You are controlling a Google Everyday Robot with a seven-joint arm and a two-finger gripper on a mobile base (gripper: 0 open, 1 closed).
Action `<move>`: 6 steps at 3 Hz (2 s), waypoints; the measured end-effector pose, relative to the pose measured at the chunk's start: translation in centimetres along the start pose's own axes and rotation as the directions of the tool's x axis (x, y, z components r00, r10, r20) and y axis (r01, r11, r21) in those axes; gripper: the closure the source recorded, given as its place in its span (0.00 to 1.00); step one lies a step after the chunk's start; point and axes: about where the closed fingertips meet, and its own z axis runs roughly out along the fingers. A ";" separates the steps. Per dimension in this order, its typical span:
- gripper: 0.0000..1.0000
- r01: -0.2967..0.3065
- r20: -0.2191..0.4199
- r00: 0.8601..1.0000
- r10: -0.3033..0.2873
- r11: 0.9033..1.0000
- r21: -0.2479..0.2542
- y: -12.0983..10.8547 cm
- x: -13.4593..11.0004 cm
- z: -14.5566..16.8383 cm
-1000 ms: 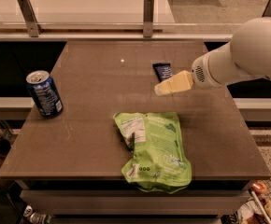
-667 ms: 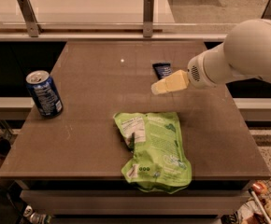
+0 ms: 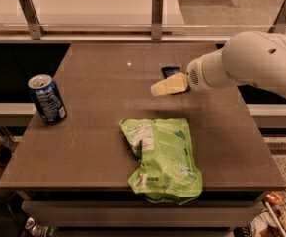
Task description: Pick rxbar blueberry
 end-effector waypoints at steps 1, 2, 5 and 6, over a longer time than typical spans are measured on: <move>0.00 -0.002 0.034 0.999 0.002 1.000 0.004 0.2 -0.6 2.2; 0.00 -0.011 0.049 0.999 0.010 1.000 0.027 -0.3 -0.8 4.5; 0.18 -0.045 0.046 0.998 0.041 0.995 0.086 -3.8 -0.6 8.8; 0.40 -0.045 0.046 0.998 0.041 0.995 0.086 -3.8 -0.8 8.6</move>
Offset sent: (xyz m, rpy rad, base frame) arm 0.0643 0.0157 -0.0466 0.0041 -0.0645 -0.0695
